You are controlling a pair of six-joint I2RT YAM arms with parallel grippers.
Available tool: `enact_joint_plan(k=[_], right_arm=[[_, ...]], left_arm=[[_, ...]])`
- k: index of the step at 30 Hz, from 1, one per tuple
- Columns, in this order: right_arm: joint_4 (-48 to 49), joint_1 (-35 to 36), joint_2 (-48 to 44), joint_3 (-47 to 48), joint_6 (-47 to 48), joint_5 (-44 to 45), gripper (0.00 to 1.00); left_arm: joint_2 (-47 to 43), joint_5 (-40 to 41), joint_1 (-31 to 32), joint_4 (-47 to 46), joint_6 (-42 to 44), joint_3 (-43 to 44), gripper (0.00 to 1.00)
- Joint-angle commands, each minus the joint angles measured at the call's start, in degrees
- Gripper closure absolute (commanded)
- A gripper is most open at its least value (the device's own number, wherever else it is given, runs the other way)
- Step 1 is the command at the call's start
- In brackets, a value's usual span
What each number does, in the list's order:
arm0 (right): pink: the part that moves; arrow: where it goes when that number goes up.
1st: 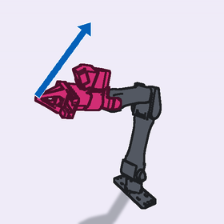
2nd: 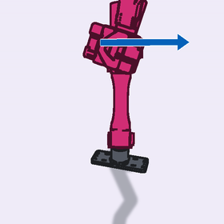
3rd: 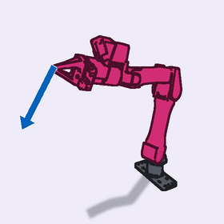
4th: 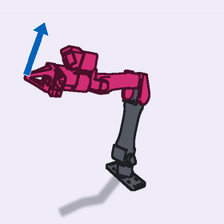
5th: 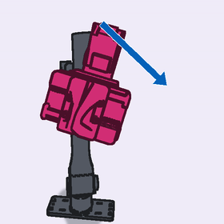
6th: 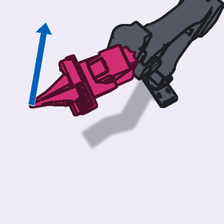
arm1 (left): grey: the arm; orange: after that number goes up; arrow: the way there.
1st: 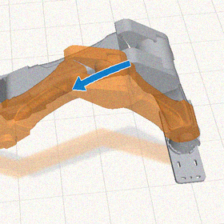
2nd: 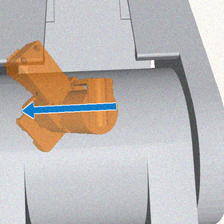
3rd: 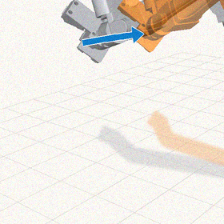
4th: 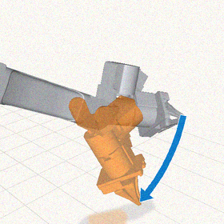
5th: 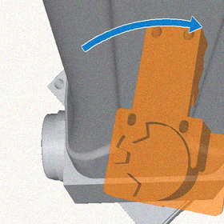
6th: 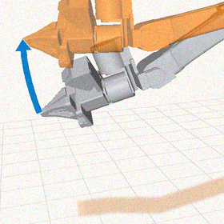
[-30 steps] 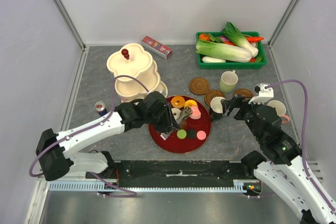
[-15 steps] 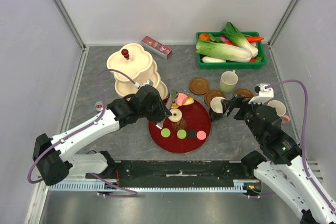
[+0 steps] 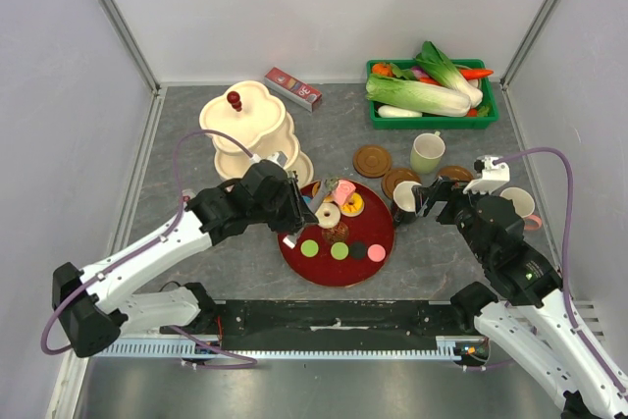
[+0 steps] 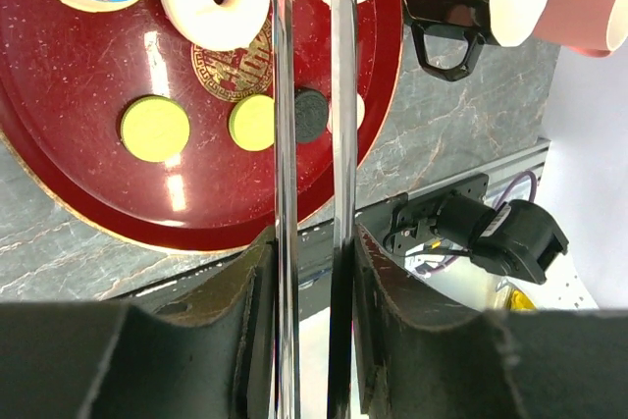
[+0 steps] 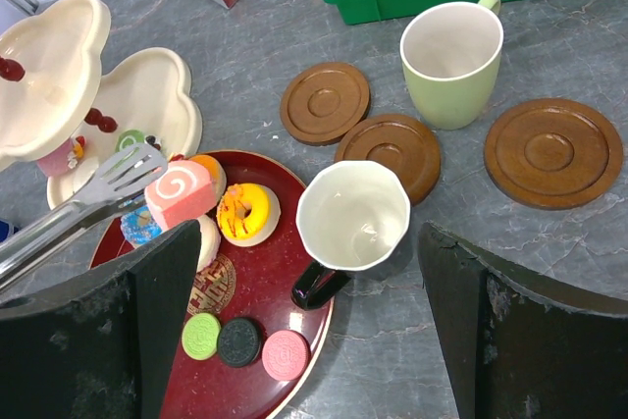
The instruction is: Serve the afternoon tea
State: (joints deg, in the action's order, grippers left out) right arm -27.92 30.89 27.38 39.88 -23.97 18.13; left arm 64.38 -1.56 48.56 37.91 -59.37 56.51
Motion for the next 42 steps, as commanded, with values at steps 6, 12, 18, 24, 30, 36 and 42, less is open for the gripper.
enact_joint_plan(k=[6, 12, 18, 24, 30, 36, 42], right_arm=[[1.38, 0.13, -0.22, -0.24, -0.64, 1.47, 0.02], [1.21, 0.13, -0.22, -0.15, -0.56, 1.47, 0.02], [1.38, 0.13, 0.04, 0.02, -0.47, 1.12, 0.02], [1.20, 0.13, 0.57, 0.11, -0.47, 1.21, 0.02], [1.29, 0.04, 1.71, 0.38, -0.29, 0.94, 0.02], [1.03, 0.04, 1.89, 0.55, -0.29, 1.03, 0.02], [0.50, 0.04, 1.89, 1.34, 0.06, 1.12, 0.02]], left_arm=[[-3.92, 5.60, -0.30, 2.96, 2.51, 2.55, 0.88], [1.35, 10.79, -0.30, -4.75, -0.91, 0.80, 0.89], [3.03, 15.35, -0.57, -16.10, -4.87, -4.38, 0.89], [2.33, 17.30, -1.53, -29.81, -6.11, -12.47, 0.88], [0.05, 20.72, -2.41, -35.87, -7.59, -17.65, 0.87], [-0.66, 23.27, -4.17, -39.82, -11.37, -21.53, 0.83], [-0.92, 26.34, -4.43, -44.93, -17.00, -25.92, 0.83]])
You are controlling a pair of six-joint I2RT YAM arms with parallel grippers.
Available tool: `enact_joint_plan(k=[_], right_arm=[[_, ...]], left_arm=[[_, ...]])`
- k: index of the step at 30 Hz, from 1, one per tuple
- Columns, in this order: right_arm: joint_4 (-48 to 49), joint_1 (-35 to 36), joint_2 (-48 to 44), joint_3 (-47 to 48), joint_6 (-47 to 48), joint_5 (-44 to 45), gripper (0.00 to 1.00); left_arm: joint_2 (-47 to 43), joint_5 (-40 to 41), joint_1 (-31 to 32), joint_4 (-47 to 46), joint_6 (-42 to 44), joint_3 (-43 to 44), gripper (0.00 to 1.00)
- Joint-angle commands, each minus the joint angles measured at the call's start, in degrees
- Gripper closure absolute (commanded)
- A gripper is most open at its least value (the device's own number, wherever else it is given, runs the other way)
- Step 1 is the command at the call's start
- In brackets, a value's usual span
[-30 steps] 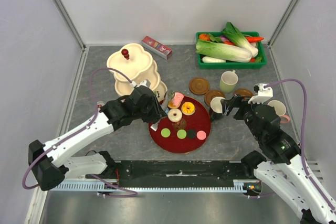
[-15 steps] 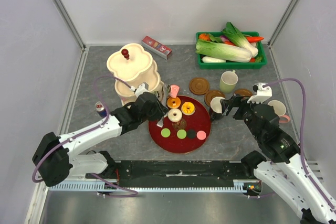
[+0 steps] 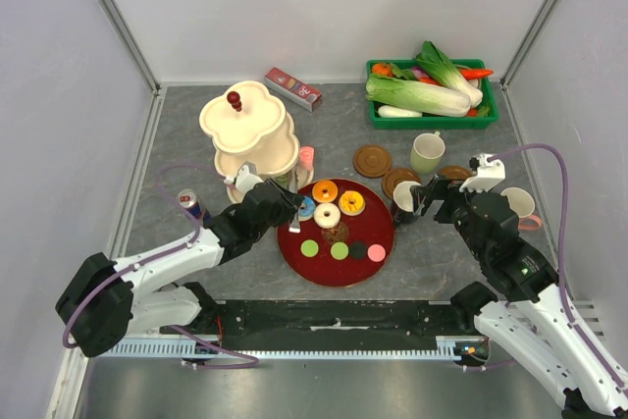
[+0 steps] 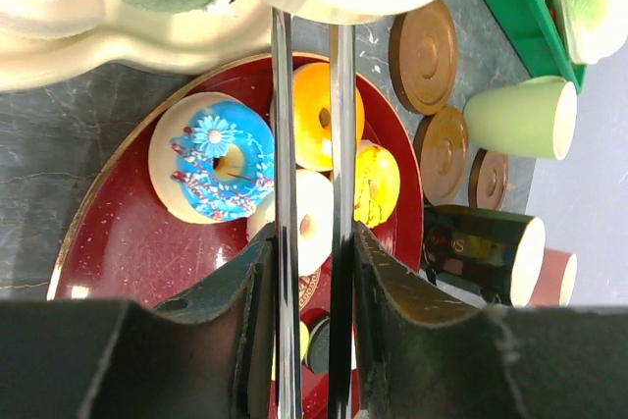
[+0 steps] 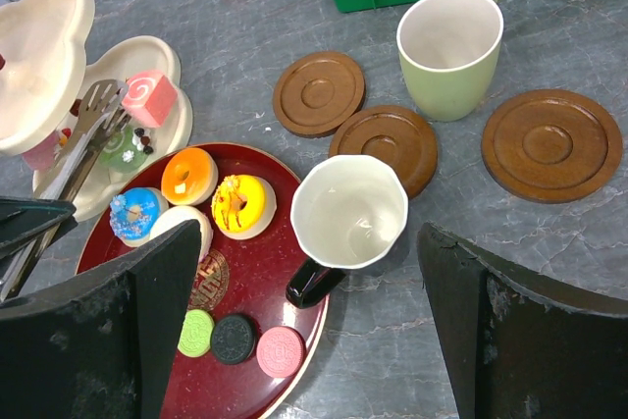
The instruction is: Serve the afternoon tea
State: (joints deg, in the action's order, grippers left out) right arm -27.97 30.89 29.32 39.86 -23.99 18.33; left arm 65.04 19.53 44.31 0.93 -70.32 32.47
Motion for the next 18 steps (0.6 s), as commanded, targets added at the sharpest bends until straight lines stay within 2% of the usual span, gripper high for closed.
enact_joint_plan(k=[1, 6, 18], right_arm=[[0.46, 0.13, -0.05, 1.45, -0.01, 0.92, 0.02], [0.37, 0.13, 0.03, 1.54, 0.08, 1.18, 0.02], [-0.07, 0.04, -0.23, 1.80, 0.08, 1.80, 0.02]], left_arm=[[-1.58, 5.95, -0.19, -8.57, -6.92, -2.40, 0.83], [-1.58, 8.68, -0.19, -12.00, -8.69, -3.90, 0.84], [2.29, 13.69, -0.19, -10.51, -11.06, -1.97, 0.84]])
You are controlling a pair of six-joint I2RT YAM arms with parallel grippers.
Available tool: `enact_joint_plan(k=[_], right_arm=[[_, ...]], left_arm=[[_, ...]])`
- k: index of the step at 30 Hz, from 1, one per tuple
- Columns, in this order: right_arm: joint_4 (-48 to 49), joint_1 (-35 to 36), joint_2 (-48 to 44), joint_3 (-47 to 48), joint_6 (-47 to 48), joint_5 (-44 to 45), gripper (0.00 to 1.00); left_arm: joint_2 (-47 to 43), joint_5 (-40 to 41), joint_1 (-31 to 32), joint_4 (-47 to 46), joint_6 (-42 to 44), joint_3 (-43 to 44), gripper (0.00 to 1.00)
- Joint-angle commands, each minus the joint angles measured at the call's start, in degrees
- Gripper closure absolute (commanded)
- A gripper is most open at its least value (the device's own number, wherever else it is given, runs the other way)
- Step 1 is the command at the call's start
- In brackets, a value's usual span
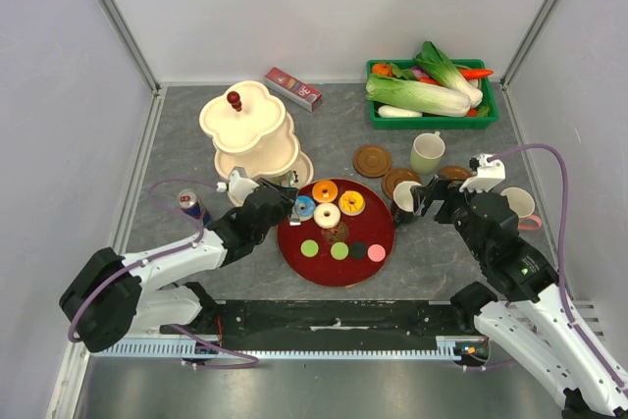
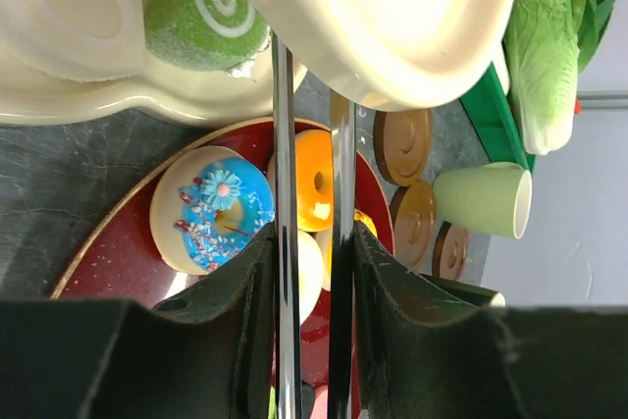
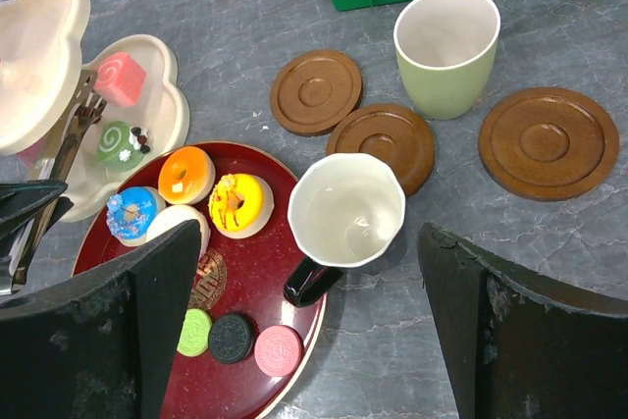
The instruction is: Serve the afternoon tea
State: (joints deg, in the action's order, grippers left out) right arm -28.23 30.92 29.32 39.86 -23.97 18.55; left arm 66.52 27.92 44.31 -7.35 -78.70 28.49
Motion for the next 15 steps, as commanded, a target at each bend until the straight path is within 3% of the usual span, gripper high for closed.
enact_joint_plan(k=[1, 15], right_arm=[[0.28, 0.02, -0.23, 1.72, 0.06, 1.49, 0.02], [0.02, 0.11, 0.12, 1.63, 0.06, 1.93, 0.02]], left_arm=[[1.06, 5.65, -0.11, -2.40, -2.78, 2.01, 0.84], [6.95, 9.43, -0.72, -4.16, -4.80, 4.03, 0.82]])
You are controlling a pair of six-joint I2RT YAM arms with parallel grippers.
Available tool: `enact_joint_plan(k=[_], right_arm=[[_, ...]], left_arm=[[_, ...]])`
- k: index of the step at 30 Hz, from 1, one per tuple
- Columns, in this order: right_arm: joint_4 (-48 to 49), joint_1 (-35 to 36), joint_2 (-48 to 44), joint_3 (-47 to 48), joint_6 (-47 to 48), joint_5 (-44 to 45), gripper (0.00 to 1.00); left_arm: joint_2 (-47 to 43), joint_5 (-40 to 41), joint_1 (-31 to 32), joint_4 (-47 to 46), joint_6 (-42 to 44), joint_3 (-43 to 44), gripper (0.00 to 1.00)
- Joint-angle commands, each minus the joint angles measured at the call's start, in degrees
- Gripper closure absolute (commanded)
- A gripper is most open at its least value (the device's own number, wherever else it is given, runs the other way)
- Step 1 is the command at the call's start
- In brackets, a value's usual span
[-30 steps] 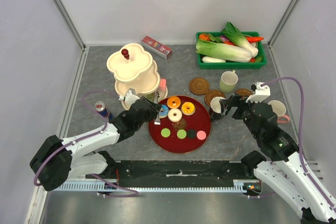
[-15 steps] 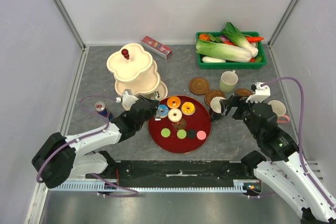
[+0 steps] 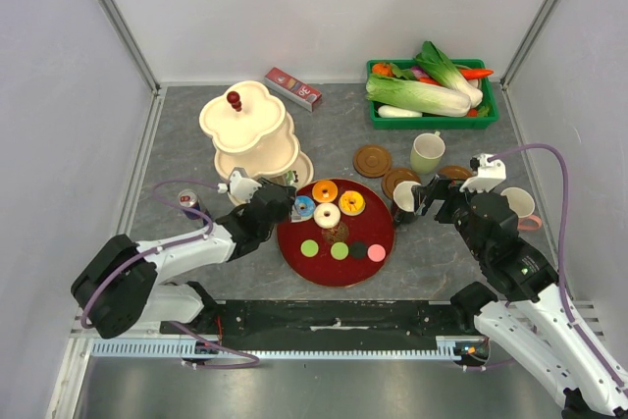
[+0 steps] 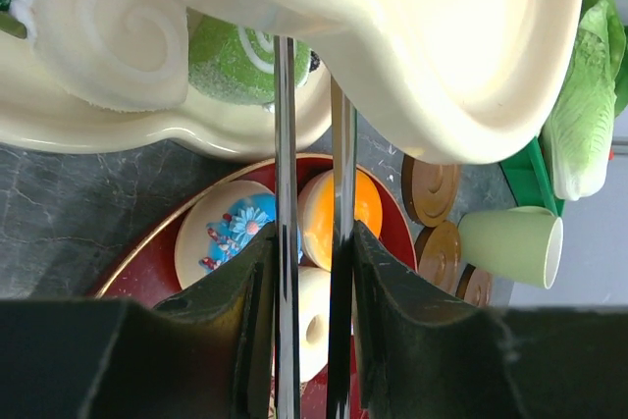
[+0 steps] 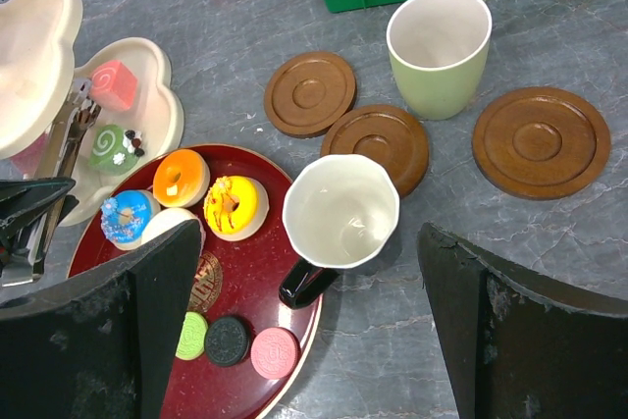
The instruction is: Serve the afternoon tea
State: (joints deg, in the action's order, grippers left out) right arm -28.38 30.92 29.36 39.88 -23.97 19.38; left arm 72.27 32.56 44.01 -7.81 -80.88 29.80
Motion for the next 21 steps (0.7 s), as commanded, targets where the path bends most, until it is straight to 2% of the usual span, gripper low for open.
enact_joint_plan(k=[1, 7, 13, 21], right_arm=[[0.17, 0.02, -0.01, 1.52, 0.06, 1.10, 0.02], [0.17, 0.11, -0.01, 1.61, 0.15, 1.28, 0.02], [0.08, 0.02, -0.10, 1.61, -0.03, 1.37, 0.02], [0.08, 0.02, 0.08, 1.52, -0.03, 1.45, 0.02]], left_arm=[[1.73, 5.23, -0.42, -3.44, -2.70, 3.15, 0.82], [3.14, 5.68, -0.77, -3.35, -3.14, 4.12, 0.78], [2.88, 5.59, -0.77, -2.12, -4.55, 3.86, 0.61], [2.52, 4.80, -0.77, -0.36, -4.55, 4.39, 0.53]])
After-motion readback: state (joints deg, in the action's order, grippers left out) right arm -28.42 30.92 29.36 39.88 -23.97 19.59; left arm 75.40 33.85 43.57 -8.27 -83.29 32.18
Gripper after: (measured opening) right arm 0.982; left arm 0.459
